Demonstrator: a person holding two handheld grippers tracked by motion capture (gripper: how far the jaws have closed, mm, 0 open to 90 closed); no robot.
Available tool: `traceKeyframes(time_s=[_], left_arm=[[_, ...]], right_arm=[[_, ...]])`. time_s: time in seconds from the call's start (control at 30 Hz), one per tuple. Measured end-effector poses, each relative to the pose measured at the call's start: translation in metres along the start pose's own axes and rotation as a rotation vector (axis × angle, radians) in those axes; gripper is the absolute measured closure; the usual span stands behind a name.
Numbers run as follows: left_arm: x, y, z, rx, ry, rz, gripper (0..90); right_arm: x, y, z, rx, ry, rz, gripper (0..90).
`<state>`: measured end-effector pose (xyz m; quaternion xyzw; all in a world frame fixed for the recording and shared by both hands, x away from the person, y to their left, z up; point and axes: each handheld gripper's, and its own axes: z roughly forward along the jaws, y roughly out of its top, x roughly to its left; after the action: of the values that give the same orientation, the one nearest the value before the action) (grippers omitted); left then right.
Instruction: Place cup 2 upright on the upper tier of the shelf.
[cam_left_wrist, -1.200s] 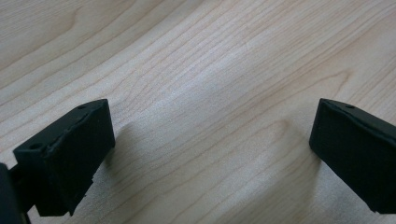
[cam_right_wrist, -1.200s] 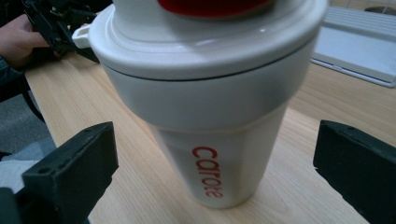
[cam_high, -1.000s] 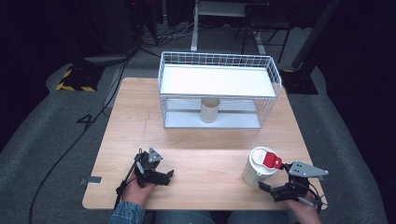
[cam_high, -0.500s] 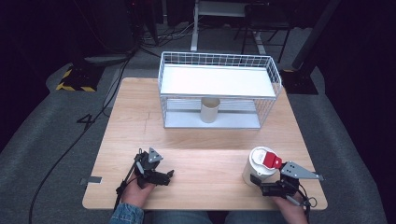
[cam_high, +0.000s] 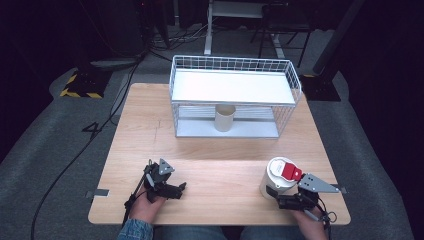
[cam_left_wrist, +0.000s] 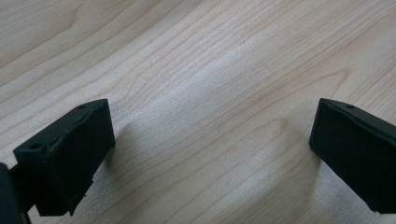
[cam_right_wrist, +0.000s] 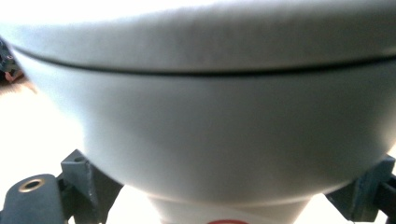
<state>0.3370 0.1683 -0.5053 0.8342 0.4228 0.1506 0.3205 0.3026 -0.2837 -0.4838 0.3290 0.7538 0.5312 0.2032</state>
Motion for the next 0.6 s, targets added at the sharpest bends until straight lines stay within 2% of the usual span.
traceKeyframes(time_s=[0.6], left_arm=[[0.0001,0.0000,0.0000,0.000,-0.001,0.000,0.6]], right_arm=[[-0.0027,0.0026,-0.0009,0.010,0.006,0.000,13.9]])
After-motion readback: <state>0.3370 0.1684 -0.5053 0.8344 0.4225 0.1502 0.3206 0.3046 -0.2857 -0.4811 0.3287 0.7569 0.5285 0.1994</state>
